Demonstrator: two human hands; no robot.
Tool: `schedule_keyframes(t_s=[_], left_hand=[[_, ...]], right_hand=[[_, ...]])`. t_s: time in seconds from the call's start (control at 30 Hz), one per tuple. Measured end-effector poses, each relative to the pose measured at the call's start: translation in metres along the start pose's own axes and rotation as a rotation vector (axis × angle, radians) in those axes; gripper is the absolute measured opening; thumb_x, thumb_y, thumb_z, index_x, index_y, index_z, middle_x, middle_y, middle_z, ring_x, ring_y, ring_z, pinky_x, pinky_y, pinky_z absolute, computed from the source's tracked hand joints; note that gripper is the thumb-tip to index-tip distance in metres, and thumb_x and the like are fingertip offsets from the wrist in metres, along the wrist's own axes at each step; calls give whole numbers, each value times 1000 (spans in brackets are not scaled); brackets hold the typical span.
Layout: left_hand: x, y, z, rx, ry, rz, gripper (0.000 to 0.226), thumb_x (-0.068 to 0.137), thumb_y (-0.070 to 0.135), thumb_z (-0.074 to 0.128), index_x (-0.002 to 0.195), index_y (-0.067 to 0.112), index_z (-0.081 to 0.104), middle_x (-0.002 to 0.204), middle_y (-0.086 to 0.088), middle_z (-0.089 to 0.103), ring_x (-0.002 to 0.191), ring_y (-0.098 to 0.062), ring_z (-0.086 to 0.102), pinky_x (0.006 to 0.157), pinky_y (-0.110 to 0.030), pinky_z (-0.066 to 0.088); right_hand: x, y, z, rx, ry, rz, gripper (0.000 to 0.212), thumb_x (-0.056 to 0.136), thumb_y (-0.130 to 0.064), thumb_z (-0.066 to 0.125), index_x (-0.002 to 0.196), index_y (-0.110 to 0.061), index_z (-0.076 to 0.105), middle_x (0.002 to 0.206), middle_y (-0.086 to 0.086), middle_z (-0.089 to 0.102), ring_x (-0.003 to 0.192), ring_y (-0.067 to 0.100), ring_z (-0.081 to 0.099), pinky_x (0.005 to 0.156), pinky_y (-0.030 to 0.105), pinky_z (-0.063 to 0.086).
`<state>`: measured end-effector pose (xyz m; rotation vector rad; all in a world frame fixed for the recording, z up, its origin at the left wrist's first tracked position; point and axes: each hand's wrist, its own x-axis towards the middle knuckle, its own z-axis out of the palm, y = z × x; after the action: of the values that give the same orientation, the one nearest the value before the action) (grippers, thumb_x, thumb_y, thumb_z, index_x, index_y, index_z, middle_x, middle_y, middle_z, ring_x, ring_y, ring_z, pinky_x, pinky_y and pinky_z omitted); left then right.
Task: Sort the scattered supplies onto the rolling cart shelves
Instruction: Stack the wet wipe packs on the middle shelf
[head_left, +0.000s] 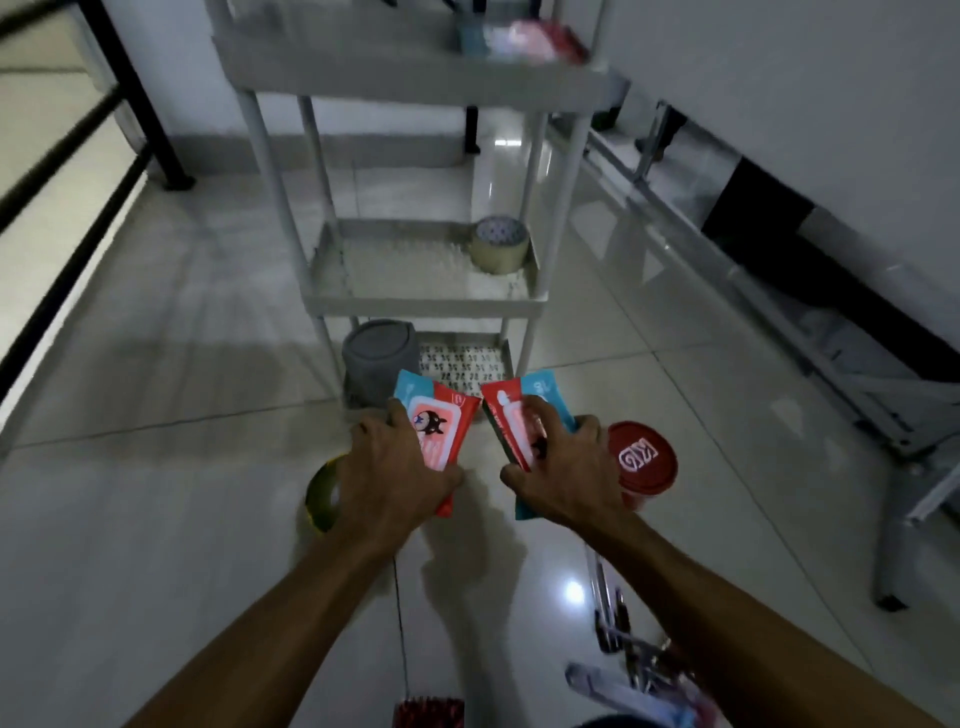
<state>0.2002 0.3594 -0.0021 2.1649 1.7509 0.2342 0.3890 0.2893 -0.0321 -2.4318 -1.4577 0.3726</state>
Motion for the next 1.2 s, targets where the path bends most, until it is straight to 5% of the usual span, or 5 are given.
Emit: schedule_keyframes(t_s=[0.43, 0.7, 0.9, 1.03, 1.2], left_hand=[[26, 79, -212, -3, 306, 189, 108, 59, 84, 58, 140, 17, 31, 129, -9, 46, 115, -25, 50, 88, -36, 47], [46, 100, -295, -7, 520, 300, 99, 60, 81, 60, 131, 15, 43, 119, -11, 50, 102, -26, 53, 69, -29, 36], [86, 103, -322, -95, 445, 263, 99, 57, 85, 61, 129, 19, 45, 121, -12, 50, 108, -28, 53, 74, -29, 37], [114, 102, -327, -98, 391, 190, 100, 58, 81, 63, 133, 18, 42, 135, -19, 47, 123, -36, 48, 98, -48, 46], [144, 104, -333, -110, 432, 198, 92, 59, 80, 63, 124, 16, 49, 114, -13, 57, 104, -30, 57, 84, -39, 52]], right_hand=[[28, -117, -192, 91, 310, -114, 94, 58, -80, 48, 141, -49, 16, 124, 9, 37, 116, 28, 38, 92, 44, 41], [45, -168, -269, 115, 457, -138, 89, 64, -75, 50, 142, -46, 19, 123, 12, 38, 114, 31, 40, 91, 44, 45], [86, -197, -295, 106, 425, -96, 86, 70, -73, 57, 144, -44, 25, 122, 12, 41, 114, 33, 41, 93, 42, 40], [109, -213, -301, 131, 375, -60, 86, 73, -71, 60, 146, -42, 25, 132, 16, 37, 122, 37, 37, 101, 47, 40], [140, -227, -313, 48, 404, -73, 80, 75, -64, 61, 143, -39, 27, 132, 20, 39, 121, 40, 39, 101, 50, 39]])
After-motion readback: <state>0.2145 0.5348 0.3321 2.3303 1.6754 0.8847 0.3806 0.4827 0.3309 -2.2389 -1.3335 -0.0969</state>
